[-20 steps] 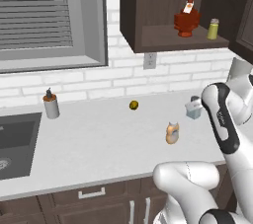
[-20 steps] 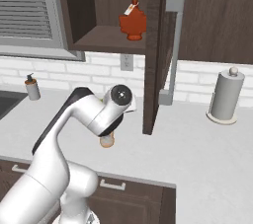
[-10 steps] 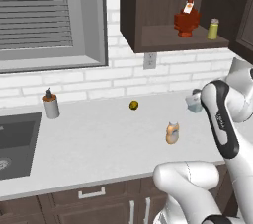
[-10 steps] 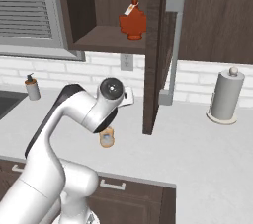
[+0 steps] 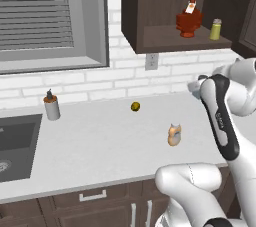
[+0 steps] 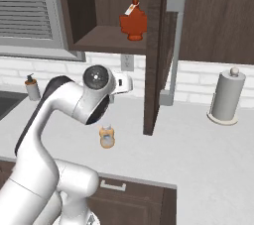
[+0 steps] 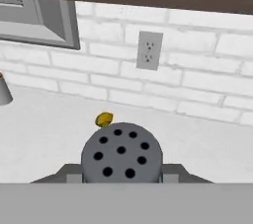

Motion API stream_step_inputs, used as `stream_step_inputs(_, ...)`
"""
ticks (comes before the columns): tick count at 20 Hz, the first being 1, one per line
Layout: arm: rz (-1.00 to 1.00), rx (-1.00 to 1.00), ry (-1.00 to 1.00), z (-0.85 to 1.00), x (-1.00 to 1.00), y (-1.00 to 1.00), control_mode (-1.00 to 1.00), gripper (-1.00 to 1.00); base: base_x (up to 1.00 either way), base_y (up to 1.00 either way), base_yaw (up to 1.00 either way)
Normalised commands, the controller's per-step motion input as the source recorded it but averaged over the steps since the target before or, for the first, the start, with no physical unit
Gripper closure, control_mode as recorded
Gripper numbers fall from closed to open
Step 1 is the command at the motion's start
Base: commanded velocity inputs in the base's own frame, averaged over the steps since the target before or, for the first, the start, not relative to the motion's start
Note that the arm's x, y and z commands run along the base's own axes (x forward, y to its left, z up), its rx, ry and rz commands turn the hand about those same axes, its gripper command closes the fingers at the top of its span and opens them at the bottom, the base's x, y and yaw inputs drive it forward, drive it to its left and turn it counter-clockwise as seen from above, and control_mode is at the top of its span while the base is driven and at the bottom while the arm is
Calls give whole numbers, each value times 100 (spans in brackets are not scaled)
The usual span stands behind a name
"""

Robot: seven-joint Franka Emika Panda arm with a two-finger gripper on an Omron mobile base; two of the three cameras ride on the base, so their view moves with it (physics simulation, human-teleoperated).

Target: Put the shaker and condiment bottle from the counter next to their counterparts in the cabinet.

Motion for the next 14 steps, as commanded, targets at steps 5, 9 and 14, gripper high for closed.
stream_step_inputs(5, -17, 0, -5, 62, 0, 0, -100, 100, 0, 0, 0)
stream_step_inputs(9, -16, 0, -8, 48, -1, -1, -100, 100, 0, 0, 0)
stream_step_inputs(14, -17, 4, -12, 44, -15, -19, -100, 100, 0, 0, 0)
